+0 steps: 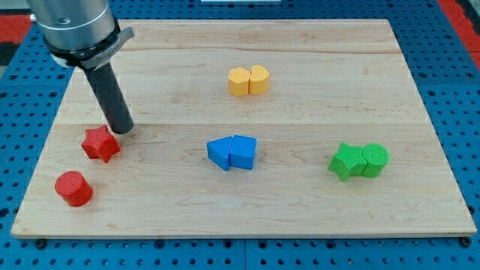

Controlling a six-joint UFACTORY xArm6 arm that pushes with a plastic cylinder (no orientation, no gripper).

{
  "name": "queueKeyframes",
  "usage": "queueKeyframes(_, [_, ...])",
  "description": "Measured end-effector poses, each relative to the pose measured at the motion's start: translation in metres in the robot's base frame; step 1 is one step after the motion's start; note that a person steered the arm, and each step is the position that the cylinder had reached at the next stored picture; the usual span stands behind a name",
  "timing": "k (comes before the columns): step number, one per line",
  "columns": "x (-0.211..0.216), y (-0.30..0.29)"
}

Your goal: Move the red star above the red circle

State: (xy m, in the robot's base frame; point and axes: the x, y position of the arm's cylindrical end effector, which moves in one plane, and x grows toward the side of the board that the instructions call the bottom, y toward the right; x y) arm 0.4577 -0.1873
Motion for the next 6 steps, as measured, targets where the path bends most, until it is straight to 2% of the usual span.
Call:
queueKeyframes(1, [0.008,-0.033])
queueKeyframes(6, [0.043,-0.028])
